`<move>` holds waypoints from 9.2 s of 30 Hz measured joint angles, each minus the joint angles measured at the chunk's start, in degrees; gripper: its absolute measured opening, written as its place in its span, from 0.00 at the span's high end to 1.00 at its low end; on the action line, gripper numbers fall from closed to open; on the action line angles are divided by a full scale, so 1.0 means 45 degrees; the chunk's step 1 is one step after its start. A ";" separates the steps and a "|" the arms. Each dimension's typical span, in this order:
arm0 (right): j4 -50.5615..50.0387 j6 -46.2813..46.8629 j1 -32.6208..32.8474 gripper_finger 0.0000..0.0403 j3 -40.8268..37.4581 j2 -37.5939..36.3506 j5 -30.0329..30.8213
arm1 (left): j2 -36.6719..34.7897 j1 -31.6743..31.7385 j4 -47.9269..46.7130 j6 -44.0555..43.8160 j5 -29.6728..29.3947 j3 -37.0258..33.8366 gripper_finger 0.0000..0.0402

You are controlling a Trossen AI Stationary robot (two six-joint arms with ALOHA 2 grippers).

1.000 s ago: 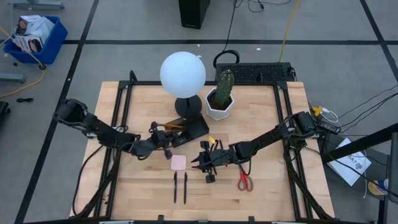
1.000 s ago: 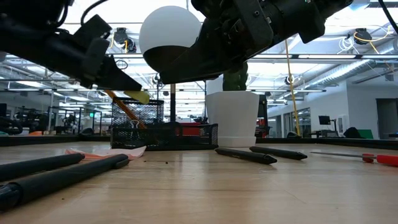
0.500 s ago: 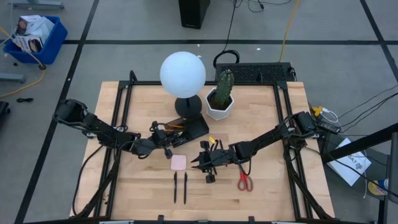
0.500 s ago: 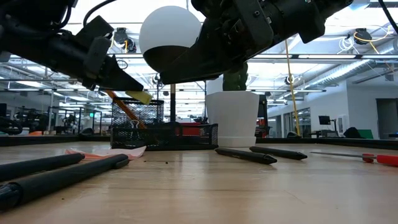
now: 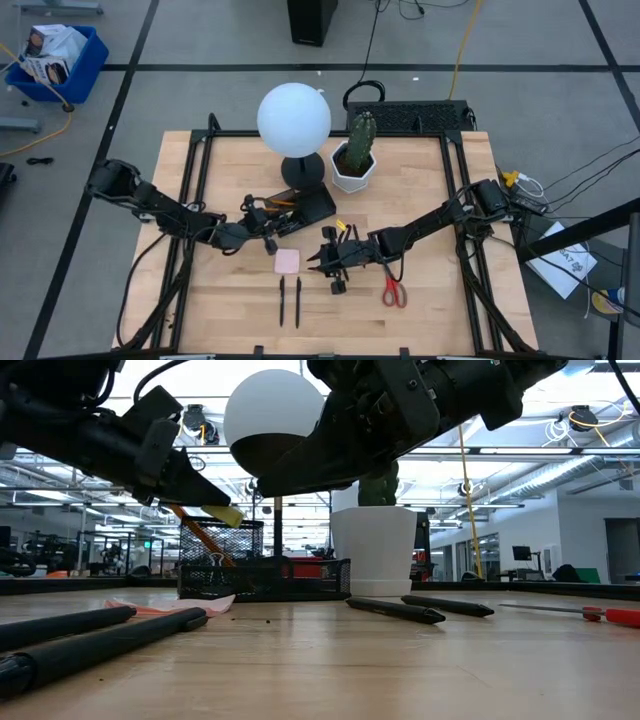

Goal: Pick and place office supplies into organizer
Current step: Put the yellow eraser into the desk organizer, then put the red scissors into the desk organizer

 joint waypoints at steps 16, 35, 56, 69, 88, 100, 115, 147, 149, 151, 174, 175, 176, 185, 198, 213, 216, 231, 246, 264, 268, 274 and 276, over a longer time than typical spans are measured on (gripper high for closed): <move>0.0000 0.0000 0.0000 0.78 0.0000 0.0000 0.0000 | 0.0005 0.0000 0.0100 -0.0171 -0.0011 0.0000 0.80; 0.0000 -0.0005 0.0000 0.78 -0.0005 0.0000 0.0005 | 0.0005 -0.0131 0.0560 -0.0470 0.0442 0.0000 0.60; -0.0262 0.0000 -0.0019 0.78 -0.0005 0.0002 0.0000 | 0.0005 -0.0305 0.0908 -0.0997 0.1653 0.0000 0.44; -0.0271 0.0108 -0.0019 0.78 -0.0005 0.0000 -0.0029 | -0.0119 -0.0935 0.2240 0.0952 0.0967 -0.0012 0.44; -0.0740 0.0449 -0.0019 0.78 -0.0005 0.0005 -0.0018 | -0.0389 -0.1812 0.5513 0.2335 0.2659 -0.0010 0.44; -0.2660 0.3975 -0.0004 0.78 -0.0005 0.0000 0.1036 | -0.0403 -0.2594 0.5539 0.2150 0.5147 -0.0010 0.44; -0.4955 0.7335 0.0830 0.78 -0.0005 -0.0393 0.0513 | -0.0403 -0.2613 0.5066 0.2000 0.5100 -0.0007 0.44; -1.0500 1.8713 0.5702 0.78 -0.0005 -0.3455 -0.1682 | -0.0398 -0.2589 0.4750 0.2205 0.5100 0.0000 0.44; -1.1233 1.9217 0.5781 0.78 -0.0005 -0.3551 -0.1677 | -0.0398 -0.2588 0.4760 0.2214 0.5102 0.0000 0.44; -1.2143 1.9580 0.5835 0.78 -0.0005 -0.3684 -0.1658 | -0.0398 -0.2553 0.4760 0.2256 0.5105 0.0000 0.44; -1.3497 2.1984 0.6026 0.78 -0.1802 -0.3827 -0.1358 | -0.0398 -0.2361 0.4643 0.2204 0.5112 0.0000 0.44; -1.3506 2.2055 0.6059 0.78 -0.1860 -0.3827 -0.1360 | -0.0398 -0.2361 0.4643 0.2204 0.5110 0.0000 0.44; -1.3516 2.2133 0.6090 0.78 -0.1911 -0.3827 -0.1363 | -0.0398 -0.2361 0.4643 0.2208 0.5115 0.0000 0.44; -1.2179 2.2678 0.6266 0.78 -0.2727 -0.3827 -0.1001 | -0.0398 -0.2361 0.4648 0.2196 0.5115 0.0000 0.44; -1.0905 2.1985 0.6251 0.78 -0.2817 -0.3827 0.0282 | -0.0398 -0.2361 0.4648 0.2160 0.5110 0.0000 0.44; -0.7845 1.3348 0.6108 0.78 -0.2817 -0.3821 -0.0347 | -0.0398 -0.2321 0.4648 0.2165 0.5110 0.0000 0.44; -0.7399 1.0983 0.6183 0.78 -0.2817 -0.3818 -0.0800 | -0.0397 -0.2253 0.4648 0.2153 0.5105 0.0000 0.44; -0.8764 0.8037 0.6169 0.78 -0.2802 -0.3210 -0.0139 | -0.0393 -0.2010 0.4454 0.1752 0.5105 0.0000 0.44; -0.8160 0.8088 0.6377 0.79 -0.2758 -0.1943 0.0260 | -0.0393 -0.2011 0.4433 0.1570 0.5105 -0.0003 0.44; -0.6744 0.8575 0.5705 0.95 -0.2845 -0.2121 0.2529 | -0.0393 -0.2011 0.4435 0.1544 0.5100 -0.0002 0.44; -0.5321 0.7117 0.5434 0.96 -0.2829 -0.2626 0.4103 | -0.0393 -0.2011 0.4435 0.1611 0.5100 -0.0005 0.44; -0.4397 0.5346 0.5058 0.95 -0.2832 -0.3189 0.5385 | -0.0393 -0.2011 0.4449 0.1611 0.5095 -0.0005 0.44; -0.4020 0.4842 0.4927 0.96 -0.2832 -0.3329 0.5434 | -0.0393 -0.2011 0.4452 0.1602 0.5095 -0.0005 0.44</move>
